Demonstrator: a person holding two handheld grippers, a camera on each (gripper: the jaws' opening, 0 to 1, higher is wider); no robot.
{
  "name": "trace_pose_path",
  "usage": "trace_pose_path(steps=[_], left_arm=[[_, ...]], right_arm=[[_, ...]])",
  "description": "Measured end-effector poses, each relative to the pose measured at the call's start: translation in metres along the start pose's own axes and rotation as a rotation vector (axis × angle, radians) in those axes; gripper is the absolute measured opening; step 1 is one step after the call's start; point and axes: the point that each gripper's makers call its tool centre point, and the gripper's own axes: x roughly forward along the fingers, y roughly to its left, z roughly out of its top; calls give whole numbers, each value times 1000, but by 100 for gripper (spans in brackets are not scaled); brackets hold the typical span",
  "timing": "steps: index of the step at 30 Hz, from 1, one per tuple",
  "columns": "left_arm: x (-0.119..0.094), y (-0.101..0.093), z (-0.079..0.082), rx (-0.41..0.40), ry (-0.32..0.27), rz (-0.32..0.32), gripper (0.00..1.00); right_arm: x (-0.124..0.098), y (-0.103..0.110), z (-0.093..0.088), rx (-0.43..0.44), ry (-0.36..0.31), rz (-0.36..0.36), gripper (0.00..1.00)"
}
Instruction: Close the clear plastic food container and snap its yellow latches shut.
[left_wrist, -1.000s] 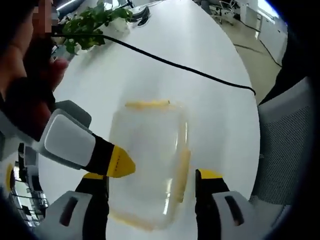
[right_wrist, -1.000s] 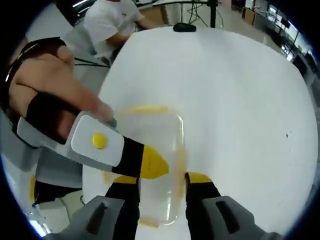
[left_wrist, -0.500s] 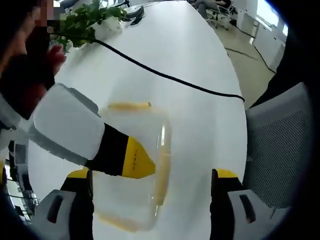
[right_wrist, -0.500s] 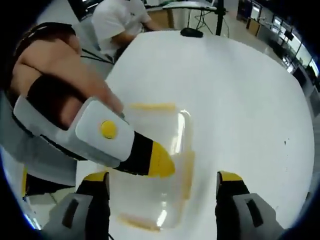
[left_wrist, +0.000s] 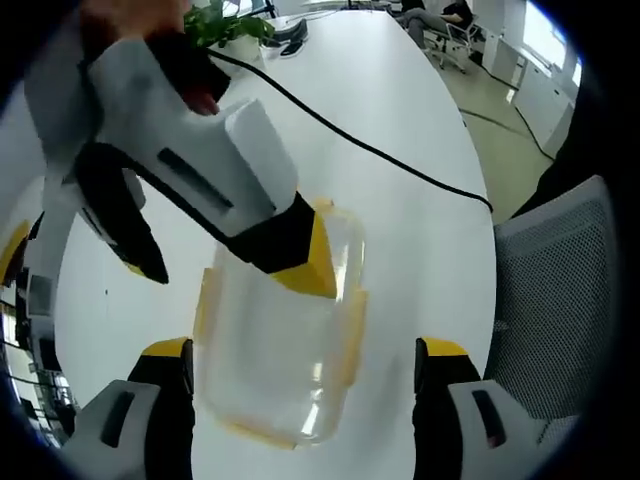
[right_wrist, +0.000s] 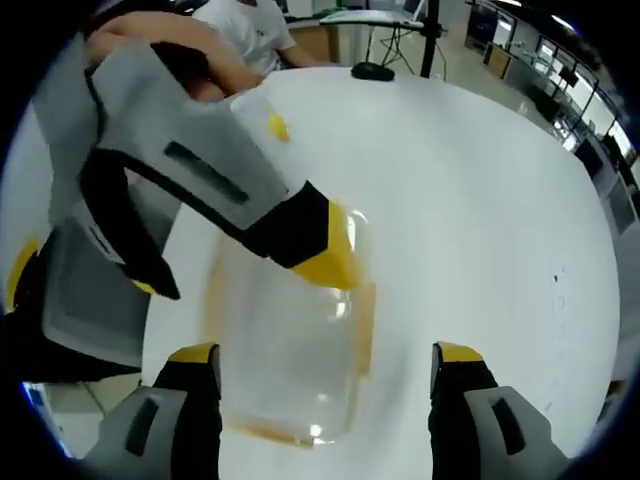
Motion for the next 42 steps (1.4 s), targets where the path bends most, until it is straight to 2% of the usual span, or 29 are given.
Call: trace_pose_path(steps=[9,14,18,30,36,42], left_arm=[[3,-1,-5,29,9,-38,92],[2,5,-6,10,-1,-52,91],[1,10,-12,-9,1,-64,92],[0,12,-24,0,6,-112,94],[3,9,-32,44,36,-124,94],[7,11,-42,44,65,-123,91]], right_arm=[[-2,4,-10,16,-14,-29,87],[-5,8,-11,15,-23,-47,86],[-5,14,-12,33,-34,-46,85],[-6,25,-21,4,8,-76,88],[-4,30,-27,-2,30,-82,87],[0,38,-29,-7,44,-86,87]])
